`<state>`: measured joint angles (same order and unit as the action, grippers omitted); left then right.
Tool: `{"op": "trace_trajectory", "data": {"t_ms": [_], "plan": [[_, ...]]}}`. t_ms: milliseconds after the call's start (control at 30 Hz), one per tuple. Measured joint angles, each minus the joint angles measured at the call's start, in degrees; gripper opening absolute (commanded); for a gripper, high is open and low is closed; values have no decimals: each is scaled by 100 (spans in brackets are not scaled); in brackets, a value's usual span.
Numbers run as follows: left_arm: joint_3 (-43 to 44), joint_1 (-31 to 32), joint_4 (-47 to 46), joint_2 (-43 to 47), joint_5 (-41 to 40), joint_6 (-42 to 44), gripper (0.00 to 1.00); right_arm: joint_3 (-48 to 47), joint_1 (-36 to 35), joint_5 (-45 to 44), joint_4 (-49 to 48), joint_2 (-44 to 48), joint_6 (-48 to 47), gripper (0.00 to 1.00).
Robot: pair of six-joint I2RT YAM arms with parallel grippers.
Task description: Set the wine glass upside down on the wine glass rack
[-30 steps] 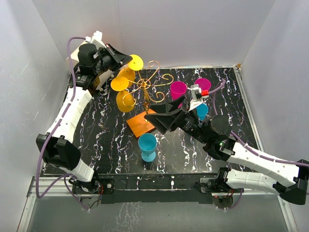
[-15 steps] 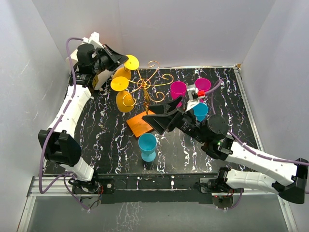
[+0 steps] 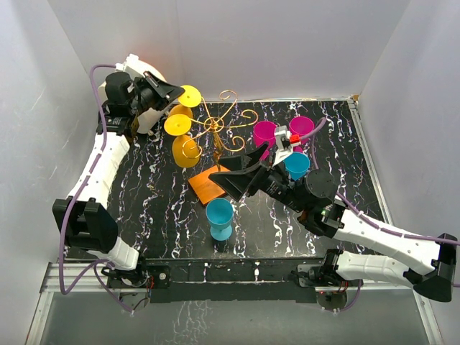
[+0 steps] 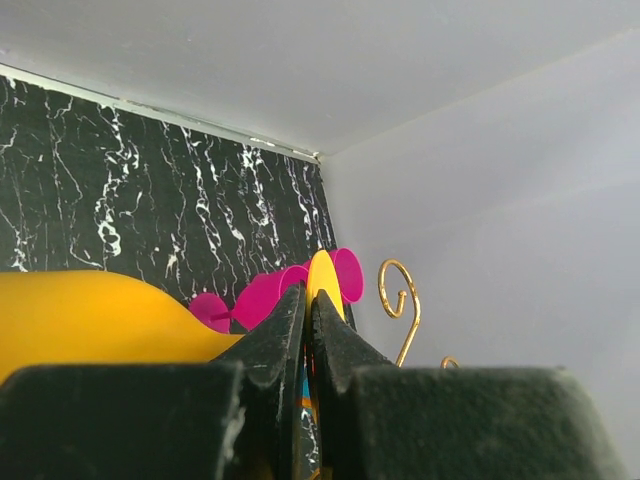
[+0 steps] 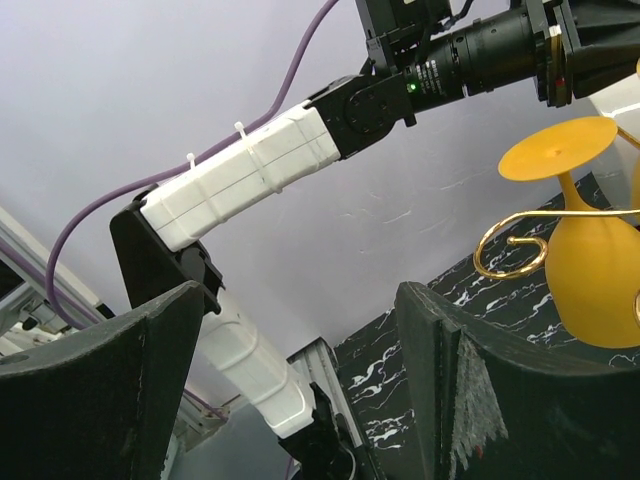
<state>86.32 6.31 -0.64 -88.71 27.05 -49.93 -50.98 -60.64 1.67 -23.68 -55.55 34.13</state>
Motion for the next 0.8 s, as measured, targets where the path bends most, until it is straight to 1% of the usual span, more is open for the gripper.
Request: {"op": "trace_trajectory", "data": {"t_ms": [133,367,467,633,800], "plan": [[-66,-11,-61,46,105,-52,0,-31,0,2,7,-11,-46,77],[-323,-20,-11,315,111,-20,3,-33,0,-4,15,-31,-83,77],[-411,-20,4,400,118,-9,6,-35,0,-26,76,-33,-85,77],[-498,-22,76,424,103,59,17,-79,0,-46,166,-90,-85,77],[-531,-24,391,437,-83,208,19,-111,0,-63,271,-142,-85,77]]}}
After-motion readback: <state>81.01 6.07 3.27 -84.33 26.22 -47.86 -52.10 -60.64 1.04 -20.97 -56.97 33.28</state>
